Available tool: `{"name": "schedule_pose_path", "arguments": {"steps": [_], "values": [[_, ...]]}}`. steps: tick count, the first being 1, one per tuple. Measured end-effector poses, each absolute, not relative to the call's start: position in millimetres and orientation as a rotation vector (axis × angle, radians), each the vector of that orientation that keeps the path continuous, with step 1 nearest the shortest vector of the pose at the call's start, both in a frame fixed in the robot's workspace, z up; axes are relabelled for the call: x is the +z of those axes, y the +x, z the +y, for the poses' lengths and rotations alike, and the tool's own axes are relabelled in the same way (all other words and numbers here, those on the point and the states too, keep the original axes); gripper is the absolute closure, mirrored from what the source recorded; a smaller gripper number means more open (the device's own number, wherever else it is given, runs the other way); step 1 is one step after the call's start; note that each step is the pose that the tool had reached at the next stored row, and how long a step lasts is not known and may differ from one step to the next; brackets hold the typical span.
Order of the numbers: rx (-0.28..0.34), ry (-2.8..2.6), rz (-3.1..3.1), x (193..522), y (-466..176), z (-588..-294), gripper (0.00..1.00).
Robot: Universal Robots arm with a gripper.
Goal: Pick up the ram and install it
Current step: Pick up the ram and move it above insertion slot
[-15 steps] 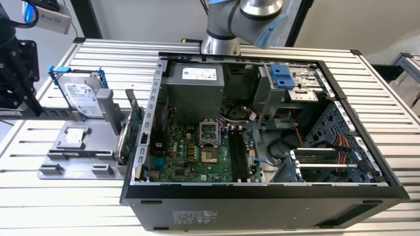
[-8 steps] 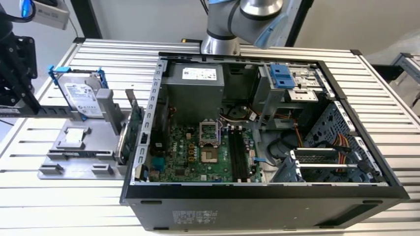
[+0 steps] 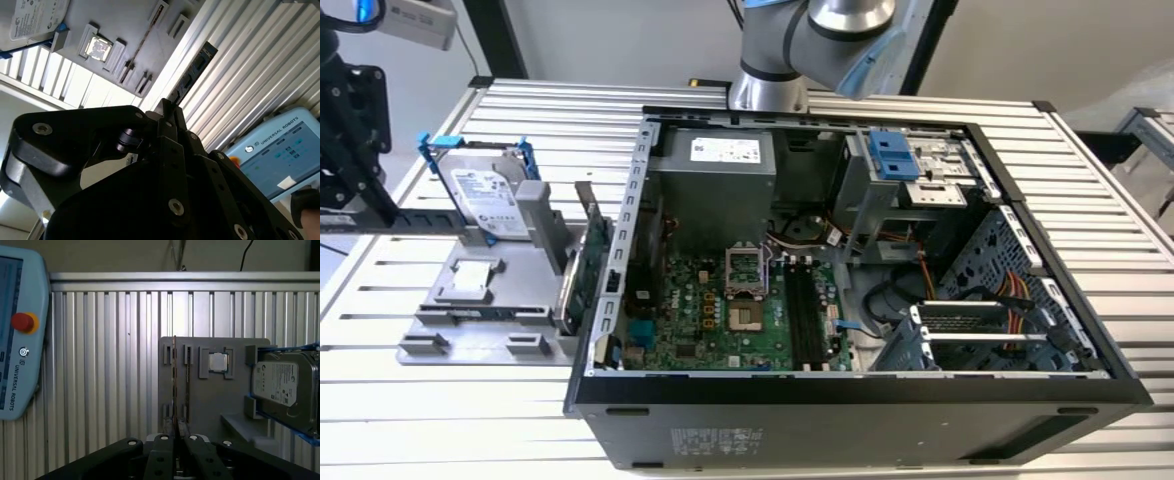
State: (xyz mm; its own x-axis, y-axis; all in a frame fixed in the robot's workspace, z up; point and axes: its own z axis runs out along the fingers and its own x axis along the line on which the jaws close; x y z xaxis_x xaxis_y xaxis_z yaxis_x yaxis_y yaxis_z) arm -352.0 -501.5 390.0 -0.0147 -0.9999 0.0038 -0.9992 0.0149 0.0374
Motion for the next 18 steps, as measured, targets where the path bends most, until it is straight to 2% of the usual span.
{"name": "schedule_pose_path", "arguments": {"steps": [18], "values": [[-0.037,2.184,-2.217,391.8,-341.0,-501.5,1.0]]}}
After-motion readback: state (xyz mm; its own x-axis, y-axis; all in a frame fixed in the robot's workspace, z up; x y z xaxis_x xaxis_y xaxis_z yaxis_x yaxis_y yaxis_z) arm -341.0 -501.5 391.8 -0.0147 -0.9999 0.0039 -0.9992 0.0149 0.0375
